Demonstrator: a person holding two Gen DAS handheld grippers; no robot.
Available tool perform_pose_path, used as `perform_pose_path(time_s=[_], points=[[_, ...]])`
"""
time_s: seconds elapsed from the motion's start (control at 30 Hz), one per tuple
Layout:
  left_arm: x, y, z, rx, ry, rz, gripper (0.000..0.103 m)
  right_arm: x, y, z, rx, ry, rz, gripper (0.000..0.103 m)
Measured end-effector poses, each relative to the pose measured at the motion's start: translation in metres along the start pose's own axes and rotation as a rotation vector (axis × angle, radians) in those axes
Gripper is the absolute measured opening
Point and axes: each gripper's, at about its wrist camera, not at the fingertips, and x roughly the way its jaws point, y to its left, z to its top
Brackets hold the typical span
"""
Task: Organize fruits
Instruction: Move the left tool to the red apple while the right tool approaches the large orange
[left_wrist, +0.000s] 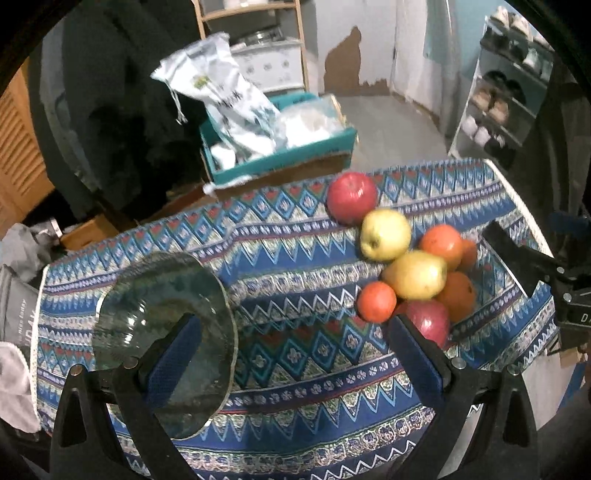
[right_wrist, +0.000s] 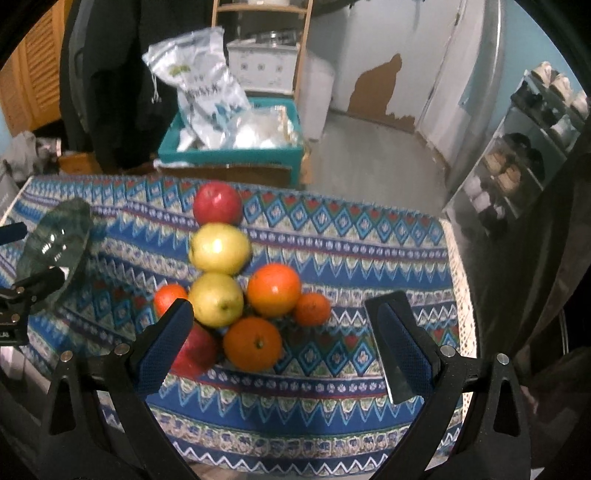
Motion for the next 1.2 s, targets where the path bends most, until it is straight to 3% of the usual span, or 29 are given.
perform_pose_path(time_s=[0.17,0.27,0.63,0.93,1.2], points=[[0.024,-0.006,-0.004,0.001,0.060,-0.027,0.100,0.025,-0.003,-0.014,-0.018,0.074,0.013,0.099],[0.034,-0.012,-0.006,0.003,0.081,-0.034,0.093,0.042,-0.003,-0.023,-0.033,0.124,0.017,0.099],[0.064,-0.030,-0.011,0.011,0.167,-0.076,0.093,0.085,0.006,-0.046,-0.117,0.235,0.083,0.099],[0.080,-0.038,-0.015,0.013,0.192,-0.096,0.097,0.110,0.014,-0.048,-0.176,0.269,0.122,0.098],[0.084,-0.054,-0.016,0.102,0.178,-0.102,0.099,0.132,0.025,-0.045,-0.234,0.297,0.153,0.091]])
